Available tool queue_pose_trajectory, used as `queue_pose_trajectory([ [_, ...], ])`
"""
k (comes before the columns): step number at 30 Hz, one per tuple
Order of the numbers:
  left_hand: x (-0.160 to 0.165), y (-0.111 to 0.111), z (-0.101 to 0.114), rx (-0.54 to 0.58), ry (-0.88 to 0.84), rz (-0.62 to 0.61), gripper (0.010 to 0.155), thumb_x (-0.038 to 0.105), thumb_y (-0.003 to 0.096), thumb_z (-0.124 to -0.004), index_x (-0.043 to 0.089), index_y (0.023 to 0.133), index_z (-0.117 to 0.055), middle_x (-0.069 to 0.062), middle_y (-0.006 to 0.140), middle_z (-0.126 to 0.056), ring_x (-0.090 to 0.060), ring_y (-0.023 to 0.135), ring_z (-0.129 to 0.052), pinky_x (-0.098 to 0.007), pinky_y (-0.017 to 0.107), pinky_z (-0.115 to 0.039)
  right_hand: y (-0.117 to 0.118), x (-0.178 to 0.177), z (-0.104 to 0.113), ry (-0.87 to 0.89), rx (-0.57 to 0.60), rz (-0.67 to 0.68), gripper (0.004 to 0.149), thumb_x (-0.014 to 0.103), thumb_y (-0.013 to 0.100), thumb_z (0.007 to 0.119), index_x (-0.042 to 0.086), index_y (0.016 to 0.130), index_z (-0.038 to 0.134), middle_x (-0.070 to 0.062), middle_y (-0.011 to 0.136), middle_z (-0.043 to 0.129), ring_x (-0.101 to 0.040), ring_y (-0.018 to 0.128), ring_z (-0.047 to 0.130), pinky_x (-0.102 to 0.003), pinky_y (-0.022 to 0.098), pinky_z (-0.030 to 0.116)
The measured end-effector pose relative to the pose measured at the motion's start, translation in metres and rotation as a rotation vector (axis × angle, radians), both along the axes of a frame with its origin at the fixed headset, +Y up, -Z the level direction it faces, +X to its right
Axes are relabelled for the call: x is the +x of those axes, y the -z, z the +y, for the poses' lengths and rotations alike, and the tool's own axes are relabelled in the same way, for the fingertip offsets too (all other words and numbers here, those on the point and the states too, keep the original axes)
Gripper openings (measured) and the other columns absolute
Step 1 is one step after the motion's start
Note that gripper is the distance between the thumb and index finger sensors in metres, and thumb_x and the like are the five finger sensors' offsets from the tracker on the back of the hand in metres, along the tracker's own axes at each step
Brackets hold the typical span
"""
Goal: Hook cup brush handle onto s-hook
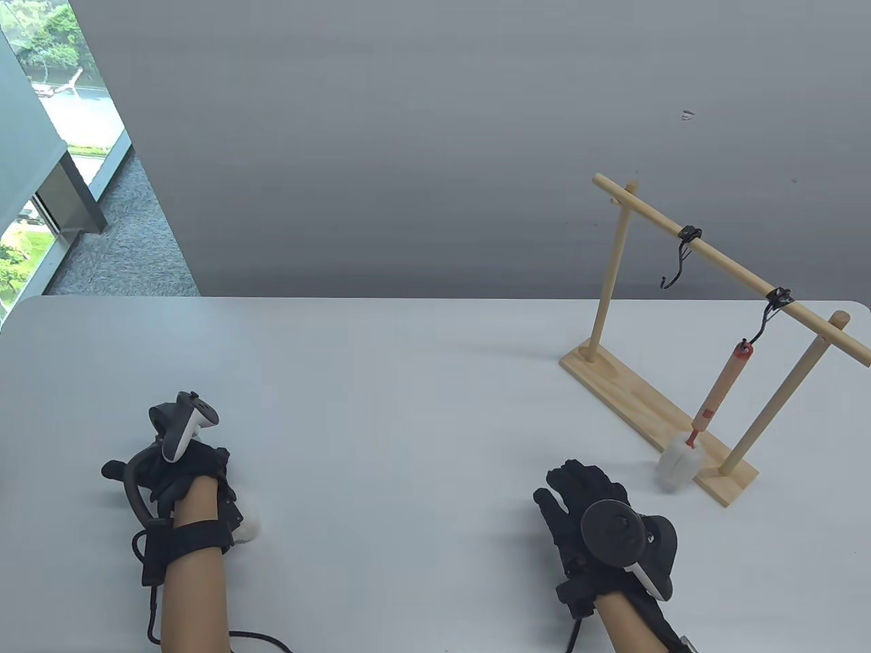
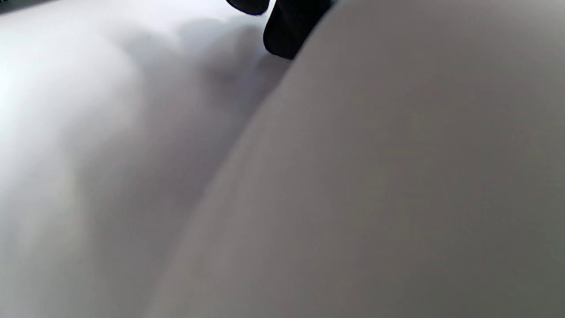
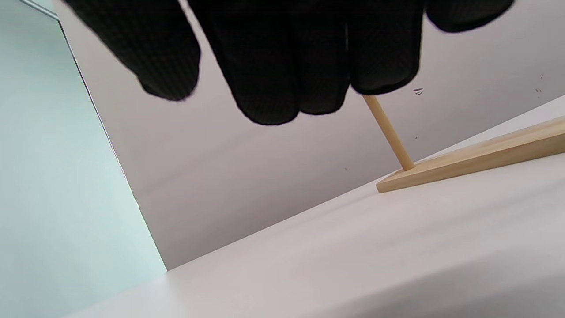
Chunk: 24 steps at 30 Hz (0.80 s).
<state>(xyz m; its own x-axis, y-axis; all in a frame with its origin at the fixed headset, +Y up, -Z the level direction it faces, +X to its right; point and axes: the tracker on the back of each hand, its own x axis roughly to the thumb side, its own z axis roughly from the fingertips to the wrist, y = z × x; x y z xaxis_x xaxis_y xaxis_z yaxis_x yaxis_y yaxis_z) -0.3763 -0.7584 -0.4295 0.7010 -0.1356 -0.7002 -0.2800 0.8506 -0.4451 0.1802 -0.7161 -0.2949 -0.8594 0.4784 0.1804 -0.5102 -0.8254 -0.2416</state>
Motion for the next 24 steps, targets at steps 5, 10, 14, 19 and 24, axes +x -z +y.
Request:
queue_pose_trajectory([
  [5,-0.005,-0.006,0.002,0.098,-0.062,-0.019,0.058,0.062,0.0479,-0.066,0.020,0.084,-0.082,-0.005,0.116,-0.056,-0.039,0.115,-0.048,-0.073,0.068,-0.013,0.000,-0.002,0.001,-0.001,-0.003,0.014,0.052,0.039,0.052,0.075,-0.001,0.085,0.083,-0.027,0.093,0.076,-0.056,0.084,0.072,-0.070,0.057,0.050],
  [10,-0.003,-0.028,0.008,0.573,-0.338,0.021,0.055,0.057,0.0435,-0.071,0.018,0.078,-0.088,-0.013,0.109,-0.066,-0.046,0.107,-0.056,-0.074,0.064,-0.018,-0.002,-0.010,0.003,0.045,-0.022,0.049,0.053,0.041,0.053,0.073,0.000,0.086,0.083,-0.027,0.093,0.076,-0.055,0.084,0.073,-0.069,0.057,0.051],
  [14,0.021,-0.046,0.017,0.826,-0.625,-0.051,0.054,0.055,0.0450,-0.069,0.017,0.080,-0.086,-0.014,0.108,-0.065,-0.048,0.105,-0.055,-0.075,0.062,-0.021,-0.006,-0.025,0.005,0.124,-0.052,0.101,0.053,0.041,0.053,0.072,0.001,0.086,0.082,-0.027,0.093,0.075,-0.055,0.084,0.072,-0.069,0.057,0.051],
  [19,0.073,-0.069,0.033,0.944,-0.754,-0.172,0.054,0.054,0.0444,-0.070,0.018,0.081,-0.087,-0.014,0.108,-0.066,-0.048,0.104,-0.057,-0.076,0.062,-0.022,-0.008,-0.049,0.008,0.151,-0.074,0.175,0.053,0.041,0.053,0.072,0.001,0.087,0.082,-0.027,0.094,0.075,-0.055,0.085,0.072,-0.069,0.057,0.051],
  [24,0.132,-0.090,0.041,0.960,-0.882,-0.246,0.054,0.054,0.0445,-0.070,0.019,0.082,-0.085,-0.016,0.109,-0.065,-0.049,0.104,-0.056,-0.076,0.062,-0.022,-0.002,-0.077,0.010,0.211,-0.127,0.257,0.054,0.041,0.054,0.072,0.001,0.089,0.080,-0.027,0.095,0.073,-0.055,0.086,0.070,-0.070,0.057,0.050],
])
